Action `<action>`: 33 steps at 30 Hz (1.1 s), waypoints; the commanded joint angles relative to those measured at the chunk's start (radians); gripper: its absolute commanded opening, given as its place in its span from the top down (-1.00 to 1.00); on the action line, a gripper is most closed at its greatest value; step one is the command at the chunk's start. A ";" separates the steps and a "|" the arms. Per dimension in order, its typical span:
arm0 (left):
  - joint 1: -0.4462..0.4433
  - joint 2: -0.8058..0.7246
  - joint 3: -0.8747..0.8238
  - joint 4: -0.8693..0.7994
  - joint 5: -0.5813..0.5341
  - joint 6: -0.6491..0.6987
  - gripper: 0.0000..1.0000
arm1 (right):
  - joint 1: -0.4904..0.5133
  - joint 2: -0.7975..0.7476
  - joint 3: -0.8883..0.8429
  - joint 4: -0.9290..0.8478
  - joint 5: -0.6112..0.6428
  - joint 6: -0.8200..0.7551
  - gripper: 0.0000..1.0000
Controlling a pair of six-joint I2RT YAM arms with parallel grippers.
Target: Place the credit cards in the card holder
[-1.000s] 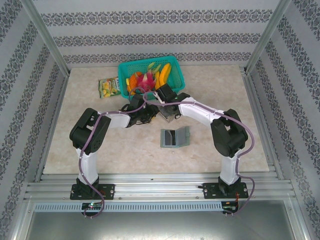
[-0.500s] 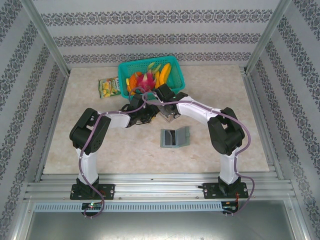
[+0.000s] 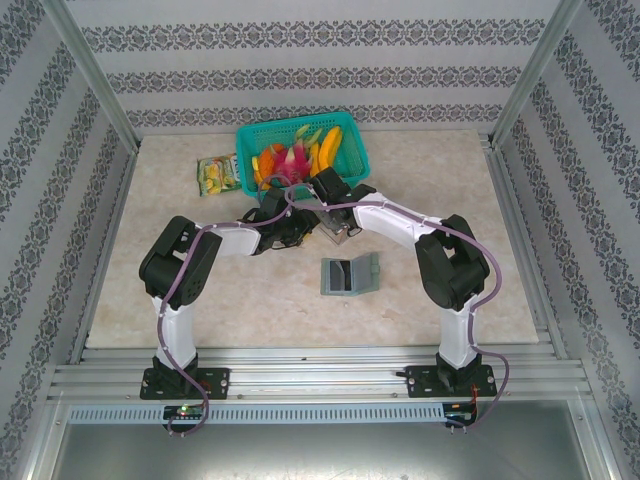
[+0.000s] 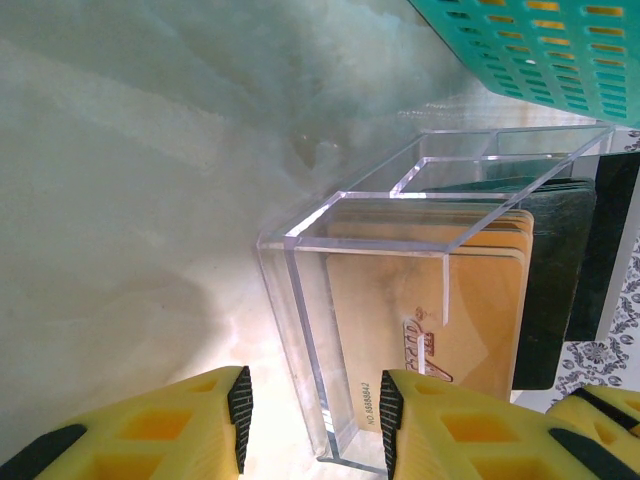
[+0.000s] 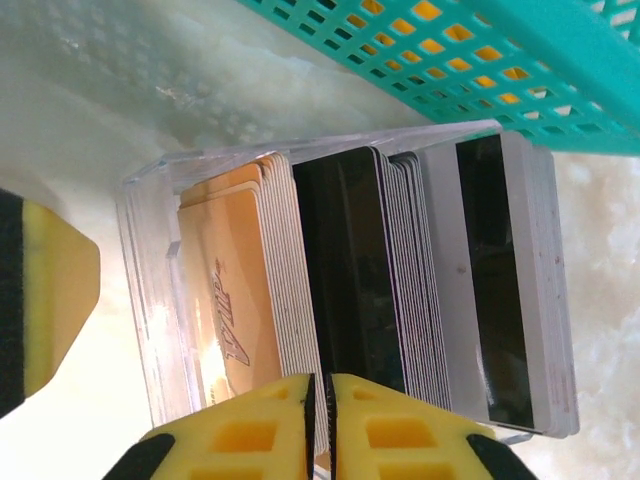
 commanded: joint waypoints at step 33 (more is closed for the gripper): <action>0.013 0.059 0.057 -0.004 0.045 0.007 -0.02 | 0.023 0.032 0.015 -0.002 0.141 -0.015 0.44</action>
